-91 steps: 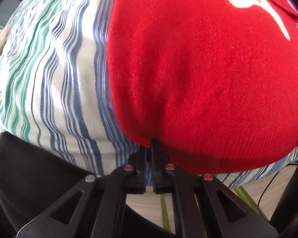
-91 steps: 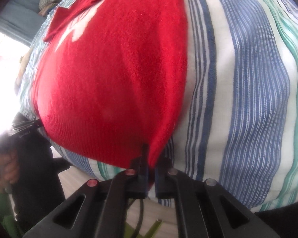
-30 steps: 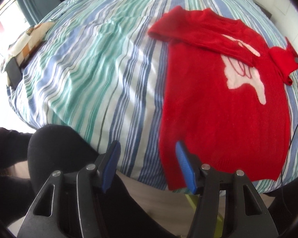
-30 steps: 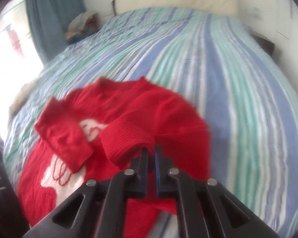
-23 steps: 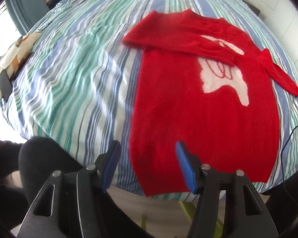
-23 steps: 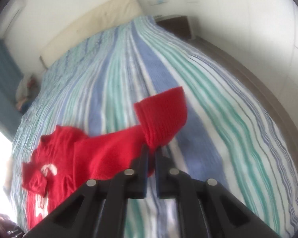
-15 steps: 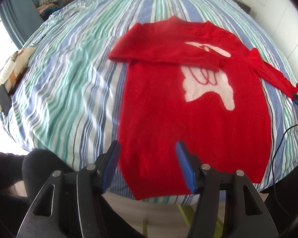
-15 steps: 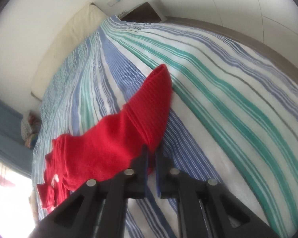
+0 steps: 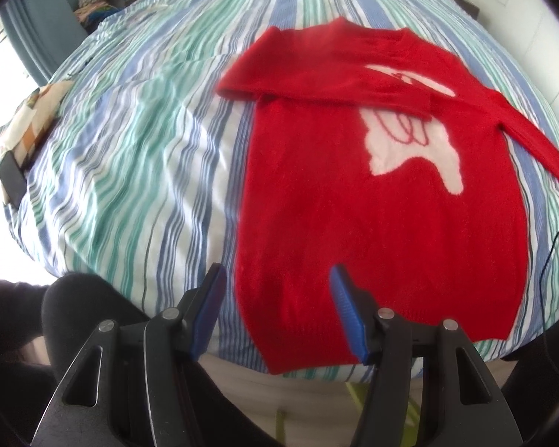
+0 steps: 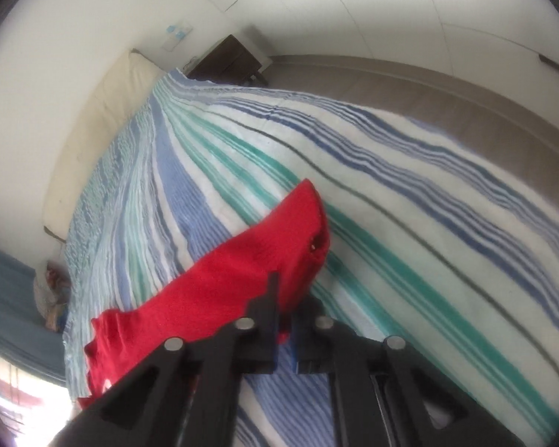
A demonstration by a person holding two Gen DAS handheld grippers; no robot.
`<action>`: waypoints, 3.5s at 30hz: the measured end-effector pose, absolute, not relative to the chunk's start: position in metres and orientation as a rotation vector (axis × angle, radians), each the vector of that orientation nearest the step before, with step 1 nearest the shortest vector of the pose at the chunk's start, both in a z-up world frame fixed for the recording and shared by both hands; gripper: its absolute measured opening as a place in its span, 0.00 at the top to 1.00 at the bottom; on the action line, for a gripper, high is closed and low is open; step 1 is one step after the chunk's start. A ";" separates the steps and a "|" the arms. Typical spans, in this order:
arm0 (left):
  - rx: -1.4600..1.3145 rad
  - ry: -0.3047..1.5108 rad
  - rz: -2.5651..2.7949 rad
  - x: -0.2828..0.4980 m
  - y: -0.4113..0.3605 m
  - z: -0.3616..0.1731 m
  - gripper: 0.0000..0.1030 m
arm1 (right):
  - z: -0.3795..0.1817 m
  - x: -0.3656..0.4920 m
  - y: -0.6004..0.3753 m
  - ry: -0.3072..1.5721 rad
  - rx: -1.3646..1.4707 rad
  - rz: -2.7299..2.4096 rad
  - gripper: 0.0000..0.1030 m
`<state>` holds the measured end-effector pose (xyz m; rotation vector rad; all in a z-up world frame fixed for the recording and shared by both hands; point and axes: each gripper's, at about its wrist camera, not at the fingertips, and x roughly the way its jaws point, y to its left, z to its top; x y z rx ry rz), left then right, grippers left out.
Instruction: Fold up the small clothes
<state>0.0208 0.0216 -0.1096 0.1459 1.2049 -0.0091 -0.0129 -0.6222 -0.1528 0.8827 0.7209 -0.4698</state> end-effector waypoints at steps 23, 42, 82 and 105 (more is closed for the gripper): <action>0.603 1.071 -0.496 0.197 -0.135 -0.169 0.94 | -0.085 -0.100 -0.514 0.740 0.561 -0.316 0.38; -0.363 1.117 0.499 0.206 0.314 -0.170 0.95 | -0.118 -0.081 -0.402 0.819 0.393 -0.147 0.38; 0.007 0.943 0.155 0.228 0.192 -0.071 0.09 | -0.071 -0.003 -0.408 0.859 0.171 -0.072 0.37; 0.437 0.973 -0.311 0.390 -0.025 -0.136 1.00 | -0.134 0.317 -0.298 1.189 -0.231 0.316 0.94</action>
